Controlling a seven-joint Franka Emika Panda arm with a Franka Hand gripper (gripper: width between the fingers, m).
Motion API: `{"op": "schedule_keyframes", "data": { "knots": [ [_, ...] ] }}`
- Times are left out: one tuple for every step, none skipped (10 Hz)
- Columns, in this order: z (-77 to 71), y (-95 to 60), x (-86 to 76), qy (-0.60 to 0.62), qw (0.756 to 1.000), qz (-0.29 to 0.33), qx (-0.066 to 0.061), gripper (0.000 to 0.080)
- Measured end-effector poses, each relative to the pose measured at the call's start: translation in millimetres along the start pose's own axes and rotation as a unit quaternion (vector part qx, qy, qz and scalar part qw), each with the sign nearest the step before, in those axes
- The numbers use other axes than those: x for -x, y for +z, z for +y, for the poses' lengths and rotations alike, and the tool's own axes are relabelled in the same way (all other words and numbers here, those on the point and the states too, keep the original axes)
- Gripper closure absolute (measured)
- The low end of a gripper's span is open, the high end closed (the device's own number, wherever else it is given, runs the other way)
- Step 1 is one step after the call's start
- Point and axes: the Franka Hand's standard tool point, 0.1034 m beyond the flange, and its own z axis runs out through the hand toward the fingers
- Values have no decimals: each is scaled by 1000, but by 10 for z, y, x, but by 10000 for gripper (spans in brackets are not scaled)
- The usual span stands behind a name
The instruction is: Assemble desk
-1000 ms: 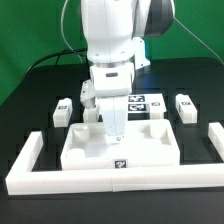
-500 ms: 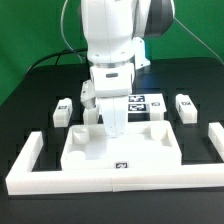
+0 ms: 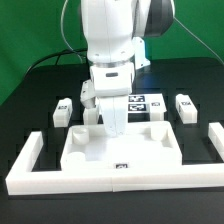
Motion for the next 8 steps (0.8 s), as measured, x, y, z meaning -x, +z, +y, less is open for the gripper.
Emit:
{"op": "schedule_keyframes", "data": {
  "knots": [
    [4, 0, -9, 1, 1000, 0, 0, 742],
    [32, -8, -57, 4, 1000, 1, 2, 742],
    [68, -21, -136, 3, 1000, 3, 5, 742],
    [106, -23, -233, -1, 1000, 6, 7, 742],
    [157, -18, -328, -5, 1000, 10, 9, 742],
    [186, -2, -445, -4, 1000, 14, 4, 742],
    [186, 2, -542, -5, 1000, 17, -3, 742],
    [187, -3, -618, -3, 1000, 20, -8, 742]
  ]
}}
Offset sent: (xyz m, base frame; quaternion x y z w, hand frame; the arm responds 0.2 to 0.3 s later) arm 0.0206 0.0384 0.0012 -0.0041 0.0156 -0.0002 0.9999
